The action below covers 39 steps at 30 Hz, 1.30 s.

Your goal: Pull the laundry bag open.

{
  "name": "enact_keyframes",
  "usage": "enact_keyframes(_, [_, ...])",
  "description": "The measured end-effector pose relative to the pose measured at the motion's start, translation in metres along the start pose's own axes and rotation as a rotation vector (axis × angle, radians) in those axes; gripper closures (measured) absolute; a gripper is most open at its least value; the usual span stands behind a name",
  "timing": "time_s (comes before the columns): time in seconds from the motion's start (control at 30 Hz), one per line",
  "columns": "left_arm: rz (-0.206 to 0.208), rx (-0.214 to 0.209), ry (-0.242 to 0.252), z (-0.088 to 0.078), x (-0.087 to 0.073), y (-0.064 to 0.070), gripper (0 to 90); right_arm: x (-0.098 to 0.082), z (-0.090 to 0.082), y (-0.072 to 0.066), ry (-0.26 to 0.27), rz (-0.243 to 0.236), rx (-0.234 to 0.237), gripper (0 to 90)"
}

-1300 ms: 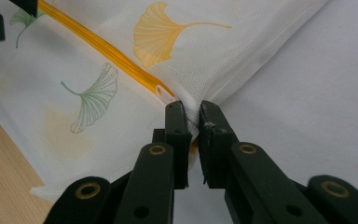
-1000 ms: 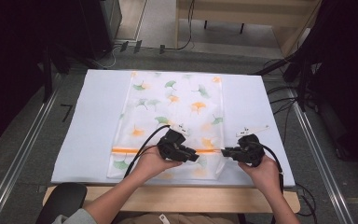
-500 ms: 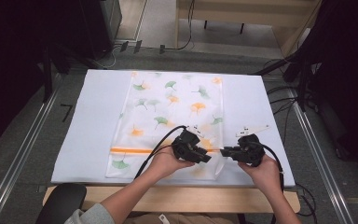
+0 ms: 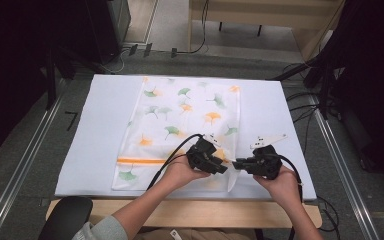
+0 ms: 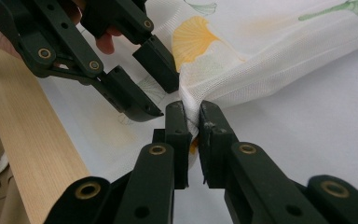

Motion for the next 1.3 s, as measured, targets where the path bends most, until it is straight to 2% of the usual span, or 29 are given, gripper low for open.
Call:
enact_keyframes(0.17, [0.021, 0.004, -0.008, 0.0035, 0.0034, 0.0034, 64.5, 0.0008, 0.0013, -0.0019, -0.001, 0.002, 0.006, 85.1])
enact_keyframes(0.27, [0.012, 0.001, 0.0, 0.0055, 0.0055, 0.0049, 68.4, 0.0007, 0.0024, -0.0017, -0.003, 0.001, 0.002, 85.1])
enact_keyframes(0.5, [0.026, 0.004, 0.0, 0.0076, 0.0057, 0.0036, 70.8, 0.001, 0.0034, -0.0046, -0.011, 0.006, 0.013, 85.2])
enact_keyframes(0.73, [0.022, -0.003, -0.002, 0.007, 0.0062, 0.0052, 78.5, 0.0017, 0.0045, -0.0054, -0.01, 0.004, 0.014, 85.2])
enact_keyframes(0.8, [-0.009, -0.022, 0.005, 0.0083, 0.0076, 0.0072, 80.2, 0.0022, 0.0042, -0.0058, -0.007, 0.004, 0.024, 85.2])
enact_keyframes(0.9, [-0.012, -0.004, 0.0, 0.0074, 0.0086, 0.006, 82.3, 0.0022, 0.0031, -0.0058, -0.003, 0.014, 0.031, 85.2])
enact_keyframes(1.0, [-0.002, 0.004, 0.014, 0.0059, 0.0092, 0.0053, 89.8, 0.003, 0.0012, -0.0051, 0.006, 0.022, 0.041, 85.3])
enact_keyframes(1.2, [0.007, -0.003, 0.009, 0.0028, 0.0083, 0.0067, 90.0, 0.0024, 0.001, -0.0044, 0.002, 0.024, 0.044, 85.1])
enact_keyframes(1.3, [-0.005, -0.007, 0.018, 0.0003, 0.0081, 0.0066, 90.0, 0.0026, 0.001, -0.0044, 0.004, 0.024, 0.048, 85.2])
Point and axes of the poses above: each handheld gripper's, and its own axes: z roughly forward along the jaws, x roughly out of its top, y roughly to its right, the point moved 7 cm from there along z, roughly forward along the jaws, and after that the axes turned 15 degrees about z, right-handed, at the moved point
